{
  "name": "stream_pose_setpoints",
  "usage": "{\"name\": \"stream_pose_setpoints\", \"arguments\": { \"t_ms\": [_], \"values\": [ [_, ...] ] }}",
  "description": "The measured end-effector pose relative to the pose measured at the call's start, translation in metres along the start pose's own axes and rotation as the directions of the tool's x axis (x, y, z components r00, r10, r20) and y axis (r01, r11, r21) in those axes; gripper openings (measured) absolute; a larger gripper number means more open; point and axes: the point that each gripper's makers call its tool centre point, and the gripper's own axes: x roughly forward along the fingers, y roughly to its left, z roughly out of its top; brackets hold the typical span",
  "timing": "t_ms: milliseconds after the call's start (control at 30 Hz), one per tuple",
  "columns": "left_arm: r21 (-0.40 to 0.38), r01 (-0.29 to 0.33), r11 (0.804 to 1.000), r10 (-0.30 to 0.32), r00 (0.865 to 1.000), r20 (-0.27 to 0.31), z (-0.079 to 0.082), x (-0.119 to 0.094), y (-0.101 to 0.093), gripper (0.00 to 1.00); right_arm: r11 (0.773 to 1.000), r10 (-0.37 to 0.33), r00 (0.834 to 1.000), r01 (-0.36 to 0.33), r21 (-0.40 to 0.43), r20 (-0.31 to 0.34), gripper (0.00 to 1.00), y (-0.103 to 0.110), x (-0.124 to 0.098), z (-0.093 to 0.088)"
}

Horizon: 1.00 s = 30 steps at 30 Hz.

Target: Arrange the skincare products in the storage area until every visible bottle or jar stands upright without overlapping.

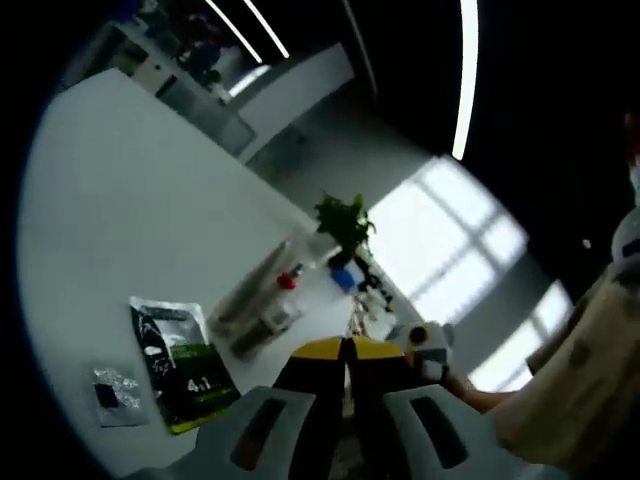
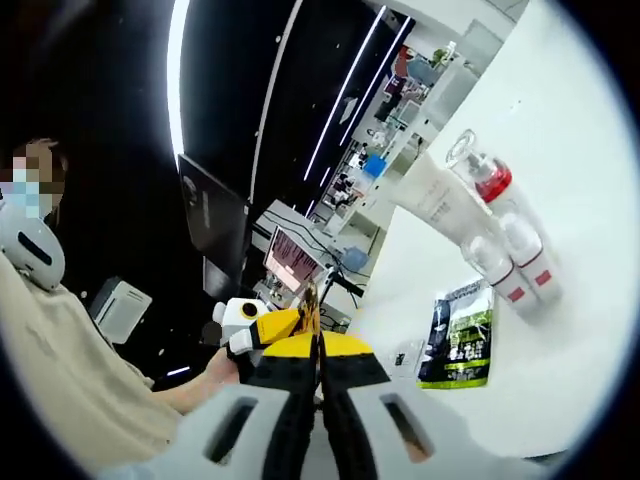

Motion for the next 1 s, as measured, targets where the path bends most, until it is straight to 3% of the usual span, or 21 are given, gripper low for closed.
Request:
{"name": "stream_pose_setpoints", "arguments": {
  "t_ms": [267,333,433,533,667,733,1000],
  "values": [
    [-0.008,0.001,1.0,0.0,1.0,0.006,0.004,0.003,0.0,0.0,0.999,0.036,0.998,-0.037,-0.023,-0.049,0.01,0.009,0.003,-0.01],
    [-0.019,0.006,1.0,-0.006,1.0,0.008,0.005,0.004,-0.001,0.0,0.998,0.012,0.999,-0.014,-0.067,-0.032,0.02,0.004,0.002,-0.007],
    [-0.027,0.01,1.0,-0.01,1.0,0.007,0.005,0.004,-0.002,0.0,0.998,0.014,1.0,-0.015,-0.055,-0.015,0.03,0.004,0.0,-0.005],
    [-0.025,0.011,1.0,-0.012,1.0,-0.018,0.001,0.006,-0.003,0.0,0.999,0.001,1.0,-0.001,-0.052,0.005,0.05,0.0,-0.001,0.0],
    [0.011,0.023,1.0,-0.021,0.99,-0.137,-0.02,0.009,-0.007,0.0,0.999,-0.007,1.0,0.008,-0.051,0.023,0.07,-0.002,-0.002,0.004],
    [0.028,0.032,0.999,-0.027,0.986,-0.168,-0.027,0.011,-0.009,0.0,0.999,-0.011,1.0,0.012,-0.051,0.026,0.07,-0.003,-0.002,0.005],
    [0.002,0.043,0.999,-0.042,0.983,-0.178,-0.034,0.014,-0.011,0.0,1.0,0.001,0.999,0.001,-0.029,0.053,0.01,-0.002,-0.006,0.011]
  ]
}}
